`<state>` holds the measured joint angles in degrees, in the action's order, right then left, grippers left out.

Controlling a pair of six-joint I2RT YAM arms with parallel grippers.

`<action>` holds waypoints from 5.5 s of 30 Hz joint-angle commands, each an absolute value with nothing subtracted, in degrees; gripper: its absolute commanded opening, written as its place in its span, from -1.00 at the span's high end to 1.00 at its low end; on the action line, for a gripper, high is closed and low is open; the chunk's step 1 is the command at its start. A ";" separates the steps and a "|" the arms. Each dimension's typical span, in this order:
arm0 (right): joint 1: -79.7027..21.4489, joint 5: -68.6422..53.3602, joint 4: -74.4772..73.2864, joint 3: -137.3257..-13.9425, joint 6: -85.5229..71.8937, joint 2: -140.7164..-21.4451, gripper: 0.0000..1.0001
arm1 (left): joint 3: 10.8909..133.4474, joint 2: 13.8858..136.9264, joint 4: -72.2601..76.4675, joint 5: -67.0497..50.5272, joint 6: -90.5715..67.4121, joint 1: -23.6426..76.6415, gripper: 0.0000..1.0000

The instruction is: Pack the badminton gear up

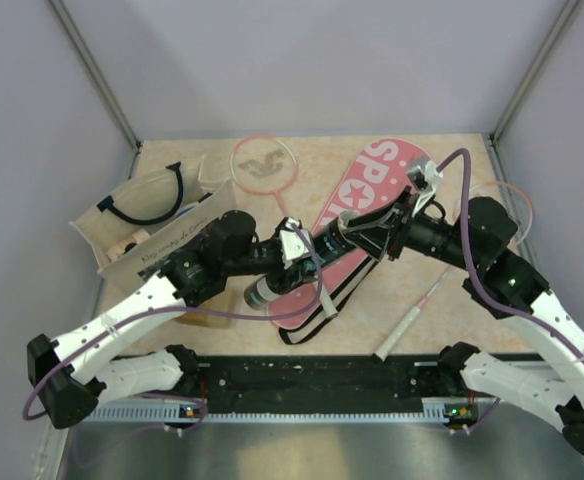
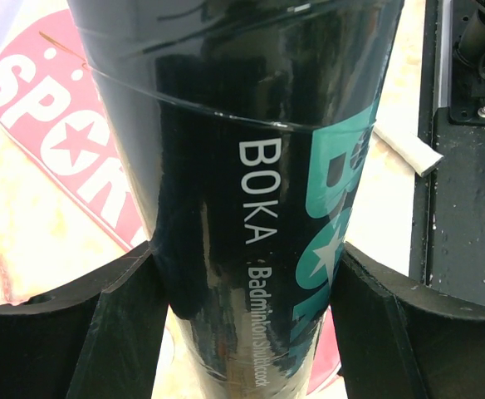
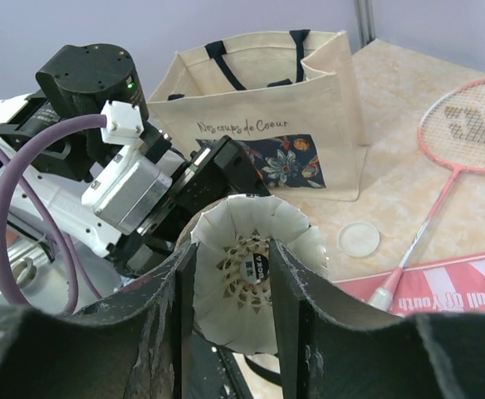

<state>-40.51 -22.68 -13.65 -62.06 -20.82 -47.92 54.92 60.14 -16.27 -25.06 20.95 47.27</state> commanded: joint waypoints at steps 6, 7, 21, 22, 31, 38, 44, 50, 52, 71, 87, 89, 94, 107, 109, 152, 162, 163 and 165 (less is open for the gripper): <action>-41.57 -23.82 -19.77 -66.27 -19.78 -45.79 -0.01 | 57.13 57.92 -8.17 -24.35 20.39 47.20 0.51; -41.57 -23.82 -19.78 -66.79 -19.78 -45.62 -0.05 | 57.22 58.01 -8.26 -24.35 20.48 47.11 0.51; -41.57 -24.53 -20.74 -69.43 -12.84 -44.65 0.03 | 58.36 58.45 -10.11 -24.61 20.39 47.20 0.51; -41.57 -23.83 -21.09 -70.04 -12.05 -44.91 0.07 | 58.36 58.36 -10.19 -24.61 20.39 47.11 0.51; -41.57 -15.47 -24.60 -74.53 -11.70 -47.63 0.06 | 57.48 58.18 -10.55 -23.99 20.92 47.11 0.52; -41.57 -12.31 -26.89 -74.88 -7.83 -50.80 0.08 | 57.74 58.36 -10.37 -24.61 21.01 47.11 0.52; -41.57 -12.66 -28.65 -75.15 -5.63 -55.02 -0.03 | 57.66 58.45 -10.11 -25.49 21.36 47.20 0.52; -41.66 -14.50 -30.67 -74.53 -6.85 -57.65 0.08 | 58.53 59.06 -9.93 -25.49 22.94 47.11 0.53; -41.57 -16.69 -31.64 -73.83 -7.03 -58.27 0.03 | 58.97 59.41 -9.93 -25.66 23.20 47.11 0.53; -41.57 -20.05 -37.10 -67.68 -5.18 -61.17 -0.14 | 62.40 63.28 -8.17 -26.10 24.35 47.20 0.58; -41.57 -14.15 -30.07 -72.77 -16.16 -52.39 -0.39 | 58.46 60.39 -6.07 -19.07 16.18 47.11 0.62; -41.57 -13.71 -28.75 -73.56 -17.66 -50.28 -0.40 | 57.31 59.24 -5.28 -18.90 15.21 47.11 0.62; -41.57 -11.79 -23.91 -73.39 -19.95 -46.68 -0.42 | 57.39 57.48 -6.41 -16.00 14.06 47.11 0.63; -41.66 6.23 -10.39 -54.07 -29.43 -44.64 -0.30 | 55.29 45.37 -11.95 -1.76 14.94 47.11 0.68; -41.57 7.38 -7.83 -51.16 -31.02 -47.44 -0.29 | 54.93 42.38 -12.83 -1.58 14.50 47.11 0.67; -52.64 18.27 -21.79 -90.96 -48.78 -126.12 0.36 | 53.17 15.38 -21.09 -4.48 12.48 47.11 0.63; -54.32 23.55 -24.44 -92.99 -43.95 -127.18 0.87 | 53.44 15.38 -20.65 -4.75 12.39 47.11 0.63; -54.32 23.38 -23.39 -92.47 -43.34 -126.83 0.93 | 53.44 15.47 -20.74 -4.57 12.39 47.11 0.63; -54.32 22.50 -20.67 -90.71 -43.07 -125.52 1.00 | 53.52 15.64 -20.92 -4.40 12.57 47.11 0.63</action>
